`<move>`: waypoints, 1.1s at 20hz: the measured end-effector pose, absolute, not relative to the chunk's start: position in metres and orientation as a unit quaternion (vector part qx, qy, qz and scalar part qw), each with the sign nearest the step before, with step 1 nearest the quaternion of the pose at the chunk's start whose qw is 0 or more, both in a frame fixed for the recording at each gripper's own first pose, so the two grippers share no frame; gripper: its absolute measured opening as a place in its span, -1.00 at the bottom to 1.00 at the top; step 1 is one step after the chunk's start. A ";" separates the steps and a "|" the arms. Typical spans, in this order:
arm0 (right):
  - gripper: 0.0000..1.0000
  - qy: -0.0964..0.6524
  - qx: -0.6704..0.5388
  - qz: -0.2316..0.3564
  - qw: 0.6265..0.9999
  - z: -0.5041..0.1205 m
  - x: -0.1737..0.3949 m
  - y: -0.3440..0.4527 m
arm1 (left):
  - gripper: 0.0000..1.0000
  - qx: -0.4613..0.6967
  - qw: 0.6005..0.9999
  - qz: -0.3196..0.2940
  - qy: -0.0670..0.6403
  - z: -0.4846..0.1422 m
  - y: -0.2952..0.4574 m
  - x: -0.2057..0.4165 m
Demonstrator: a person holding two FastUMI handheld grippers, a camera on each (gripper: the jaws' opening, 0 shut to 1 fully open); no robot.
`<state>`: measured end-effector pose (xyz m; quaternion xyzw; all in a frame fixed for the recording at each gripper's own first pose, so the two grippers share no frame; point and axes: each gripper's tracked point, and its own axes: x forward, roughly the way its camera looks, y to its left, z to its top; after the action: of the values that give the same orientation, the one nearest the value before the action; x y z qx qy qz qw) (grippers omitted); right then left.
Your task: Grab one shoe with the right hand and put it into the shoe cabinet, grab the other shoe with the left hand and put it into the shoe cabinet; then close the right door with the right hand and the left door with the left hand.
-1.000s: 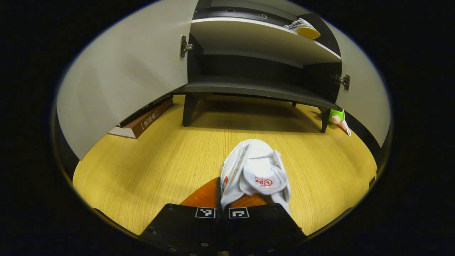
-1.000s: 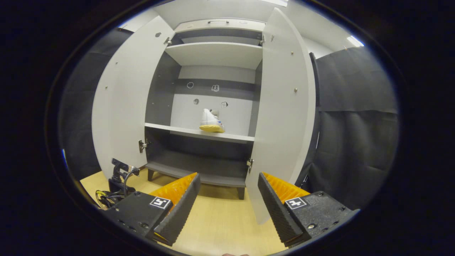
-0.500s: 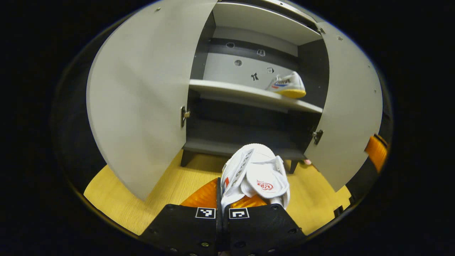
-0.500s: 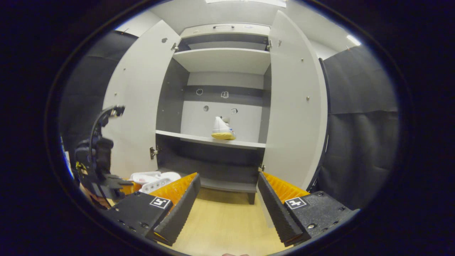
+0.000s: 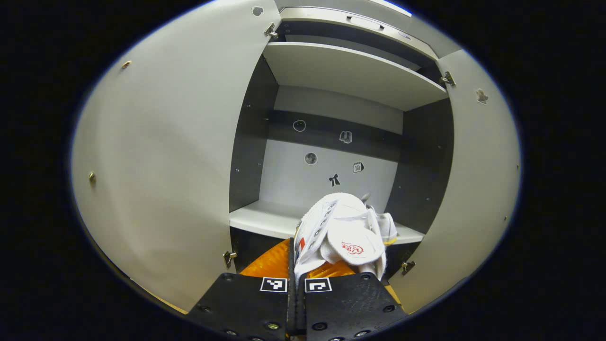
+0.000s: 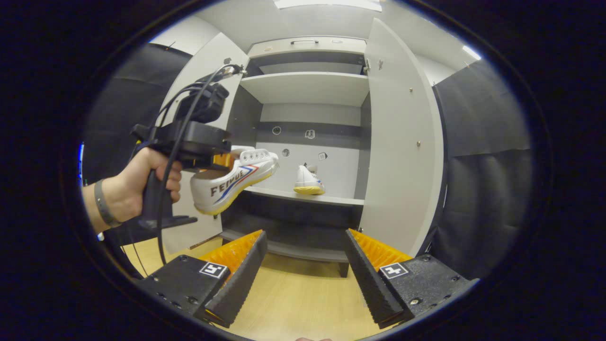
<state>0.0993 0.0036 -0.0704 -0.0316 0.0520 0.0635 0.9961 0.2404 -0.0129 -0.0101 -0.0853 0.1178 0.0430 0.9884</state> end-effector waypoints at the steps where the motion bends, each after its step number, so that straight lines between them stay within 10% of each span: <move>1: 1.00 0.047 -0.031 0.063 0.996 -0.068 0.100 0.002 | -1.00 -0.085 0.988 0.048 0.118 -0.007 -0.010 0.257; 4: 1.00 0.039 -0.039 0.061 0.997 -0.063 0.104 -0.004 | -0.78 -0.074 0.986 0.067 0.133 -0.010 0.003 0.301; 5: 1.00 0.038 -0.042 0.058 0.997 -0.061 0.105 -0.006 | -1.00 -0.071 0.984 0.073 0.143 -0.015 0.007 0.315; 19: 1.00 0.048 -0.027 0.035 0.998 -0.068 0.123 -0.027 | -0.96 -0.066 0.945 0.084 0.308 -0.072 0.014 0.411; 20: 1.00 0.050 -0.024 0.032 0.998 -0.069 0.123 -0.030 | -0.48 -0.072 0.947 0.075 0.305 -0.069 0.009 0.414; 21: 1.00 0.052 -0.021 0.030 0.998 -0.070 0.125 -0.031 | -0.62 -0.061 0.948 0.082 0.301 -0.068 0.015 0.418; 22: 1.00 0.055 -0.017 0.030 0.998 -0.072 0.126 -0.032 | -0.20 -0.060 0.945 0.076 0.312 -0.068 0.011 0.413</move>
<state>0.1262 -0.0318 -0.0715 -0.0166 0.0547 0.0295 0.9979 0.4129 0.0111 -0.0683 -0.0597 0.3115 0.0762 0.9453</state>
